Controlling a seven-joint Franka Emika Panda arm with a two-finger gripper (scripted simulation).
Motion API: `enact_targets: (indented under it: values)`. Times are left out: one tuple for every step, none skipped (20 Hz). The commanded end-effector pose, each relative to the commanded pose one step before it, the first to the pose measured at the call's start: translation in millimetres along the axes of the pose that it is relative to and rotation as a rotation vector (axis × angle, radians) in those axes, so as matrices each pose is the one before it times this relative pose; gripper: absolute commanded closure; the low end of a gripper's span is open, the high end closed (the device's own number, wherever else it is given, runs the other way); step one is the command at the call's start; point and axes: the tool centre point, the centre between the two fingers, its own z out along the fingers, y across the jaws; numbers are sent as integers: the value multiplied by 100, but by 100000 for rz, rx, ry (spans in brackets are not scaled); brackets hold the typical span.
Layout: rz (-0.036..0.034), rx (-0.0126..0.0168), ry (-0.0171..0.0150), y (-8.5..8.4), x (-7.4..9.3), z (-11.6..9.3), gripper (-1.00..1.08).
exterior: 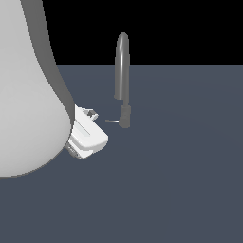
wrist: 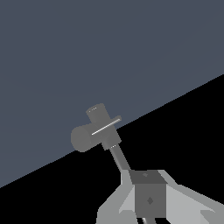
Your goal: Turn on the faucet by rotating a designated handle.
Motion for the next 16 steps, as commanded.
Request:
enact_targets:
  values:
    - [-3830,-3859,-371,-359,651,550,108]
    - [-1529,-1472,-156,-151,252,222,108]
    - [-1530,-1468,-158,-151,251,222,108]
    - [-1530,-1463,-160,-152,250,222,108]
    - [-1530,-1458,-163,-153,248,223,108]
    - [-1530,-1453,-164,-153,247,223,108]
    - [-1530,-1448,-166,-154,245,223,108]
    - [-1530,-1443,-168,-154,244,223,108]
    - [-1530,-1438,-170,-155,243,224,108]
    - [-1530,-1433,-172,-155,241,225,108]
    - [-1530,-1428,-173,-156,240,225,108]
    - [-1532,-1425,-175,-156,238,226,108]
    - [-1533,-1421,-176,-157,237,227,108]
    - [-1535,-1418,-177,-157,236,227,108]
    - [-1537,-1415,-179,-158,235,229,108]
    - [-1539,-1412,-180,-159,233,230,108]
